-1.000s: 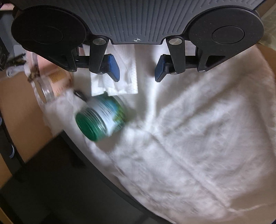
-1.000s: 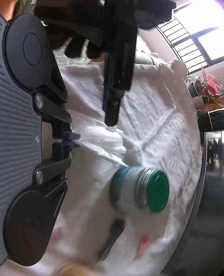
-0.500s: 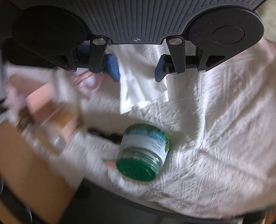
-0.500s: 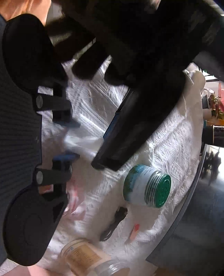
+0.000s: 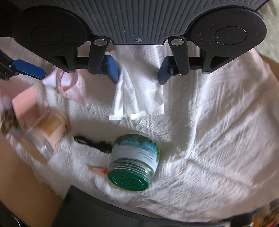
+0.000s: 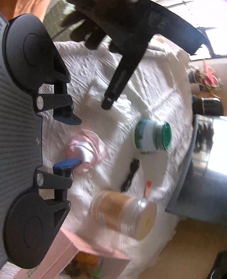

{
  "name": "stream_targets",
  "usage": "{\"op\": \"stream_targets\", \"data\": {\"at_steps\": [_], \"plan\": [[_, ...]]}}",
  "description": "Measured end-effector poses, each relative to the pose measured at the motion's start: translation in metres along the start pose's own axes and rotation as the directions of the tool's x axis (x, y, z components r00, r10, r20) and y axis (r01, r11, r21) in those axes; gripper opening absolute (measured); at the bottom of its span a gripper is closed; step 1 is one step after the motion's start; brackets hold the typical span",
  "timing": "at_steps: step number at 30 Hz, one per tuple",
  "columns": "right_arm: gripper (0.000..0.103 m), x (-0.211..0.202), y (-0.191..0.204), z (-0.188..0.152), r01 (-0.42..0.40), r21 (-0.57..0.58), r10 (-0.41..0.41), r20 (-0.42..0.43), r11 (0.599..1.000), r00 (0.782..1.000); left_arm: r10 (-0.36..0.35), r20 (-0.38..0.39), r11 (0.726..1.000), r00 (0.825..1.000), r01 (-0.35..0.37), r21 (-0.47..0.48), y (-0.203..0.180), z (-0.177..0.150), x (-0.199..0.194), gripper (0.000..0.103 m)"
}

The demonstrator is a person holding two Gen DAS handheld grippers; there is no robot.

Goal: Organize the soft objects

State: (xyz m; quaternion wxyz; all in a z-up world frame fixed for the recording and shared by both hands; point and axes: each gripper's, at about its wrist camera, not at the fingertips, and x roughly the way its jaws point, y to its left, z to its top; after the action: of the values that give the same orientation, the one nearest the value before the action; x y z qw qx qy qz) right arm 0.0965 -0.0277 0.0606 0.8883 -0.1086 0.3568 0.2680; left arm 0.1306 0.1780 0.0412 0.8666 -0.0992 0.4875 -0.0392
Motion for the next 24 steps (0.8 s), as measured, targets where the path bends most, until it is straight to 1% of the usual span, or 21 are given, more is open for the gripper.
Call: {"op": "stream_targets", "data": {"at_steps": [3, 4, 5, 6, 7, 8, 10, 12, 13, 15, 16, 17, 18, 19, 20, 21, 24], "plan": [[0.049, -0.007, -0.009, 0.002, 0.010, 0.029, -0.011, 0.058, 1.000, 0.998, -0.059, -0.001, 0.998, 0.998, 0.059, 0.021, -0.010, -0.002, 0.001, 0.059], [0.050, -0.010, -0.012, 0.003, 0.005, 0.038, -0.007, 0.073, 0.999, 0.997, -0.062, 0.000, 0.997, 0.998, 0.062, 0.047, -0.015, -0.003, 0.003, 0.060], [0.052, -0.011, -0.014, 0.005, -0.005, 0.045, 0.002, 0.080, 0.999, 0.997, -0.046, 0.007, 0.996, 0.999, 0.045, 0.080, -0.020, -0.003, 0.005, 0.060], [0.057, -0.009, -0.016, 0.007, -0.008, 0.048, 0.005, 0.074, 0.999, 0.997, -0.033, 0.016, 0.994, 0.999, 0.031, 0.100, -0.024, -0.003, 0.006, 0.059], [0.060, -0.006, -0.016, 0.008, 0.003, 0.047, -0.006, 0.062, 0.999, 0.998, -0.029, 0.022, 0.994, 0.999, 0.026, 0.102, -0.025, -0.003, 0.007, 0.059], [0.060, -0.002, -0.017, 0.009, 0.008, 0.047, -0.011, 0.050, 0.999, 0.999, -0.032, 0.025, 0.995, 0.999, 0.030, 0.092, -0.023, -0.003, 0.007, 0.058], [0.060, 0.010, -0.018, 0.009, 0.000, 0.058, -0.001, 0.024, 0.998, 1.000, -0.037, 0.034, 0.997, 0.999, 0.035, 0.074, -0.020, -0.004, 0.006, 0.053], [0.060, 0.026, -0.020, 0.009, -0.006, 0.099, 0.006, -0.006, 0.995, 1.000, -0.003, 0.063, 0.996, 0.998, -0.003, 0.091, -0.017, -0.009, 0.004, 0.028], [0.060, 0.033, -0.021, 0.009, -0.015, 0.120, 0.018, -0.020, 0.993, 1.000, 0.012, 0.083, 0.993, 0.996, -0.021, 0.112, -0.017, -0.013, 0.003, 0.024], [0.060, 0.046, -0.022, 0.009, -0.016, 0.149, 0.023, -0.044, 0.989, 0.999, -0.006, 0.118, 0.988, 0.993, -0.012, 0.155, -0.012, -0.020, 0.001, 0.020], [0.059, 0.050, -0.021, 0.009, -0.012, 0.157, 0.020, -0.049, 0.988, 0.999, -0.011, 0.131, 0.986, 0.991, -0.011, 0.164, -0.010, -0.021, 0.000, 0.020], [0.058, 0.051, -0.021, 0.009, -0.007, 0.161, 0.015, -0.053, 0.987, 0.998, -0.006, 0.140, 0.986, 0.990, -0.017, 0.164, -0.007, -0.021, 0.000, 0.020], [0.049, 0.051, -0.019, 0.009, 0.000, 0.158, 0.009, -0.054, 0.987, 0.999, 0.012, 0.149, 0.987, 0.989, -0.036, 0.158, -0.006, -0.020, -0.001, 0.020], [0.032, 0.050, -0.017, 0.010, 0.003, 0.149, 0.006, -0.059, 0.989, 0.998, 0.034, 0.157, 0.986, 0.987, -0.058, 0.155, -0.004, -0.020, -0.001, 0.020], [0.026, 0.048, -0.016, 0.010, 0.004, 0.135, 0.006, -0.068, 0.991, 0.998, 0.049, 0.162, 0.985, 0.986, -0.075, 0.154, -0.002, -0.019, -0.001, 0.024], [0.022, 0.046, -0.014, 0.009, 0.011, 0.124, -0.002, -0.072, 0.992, 0.997, 0.048, 0.162, 0.986, 0.986, -0.073, 0.151, -0.001, -0.018, 0.000, 0.025], [0.019, 0.038, -0.012, 0.005, 0.028, 0.109, -0.020, -0.077, 0.994, 0.997, 0.045, 0.153, 0.991, 0.987, -0.063, 0.116, 0.003, -0.016, -0.001, 0.025]]}}
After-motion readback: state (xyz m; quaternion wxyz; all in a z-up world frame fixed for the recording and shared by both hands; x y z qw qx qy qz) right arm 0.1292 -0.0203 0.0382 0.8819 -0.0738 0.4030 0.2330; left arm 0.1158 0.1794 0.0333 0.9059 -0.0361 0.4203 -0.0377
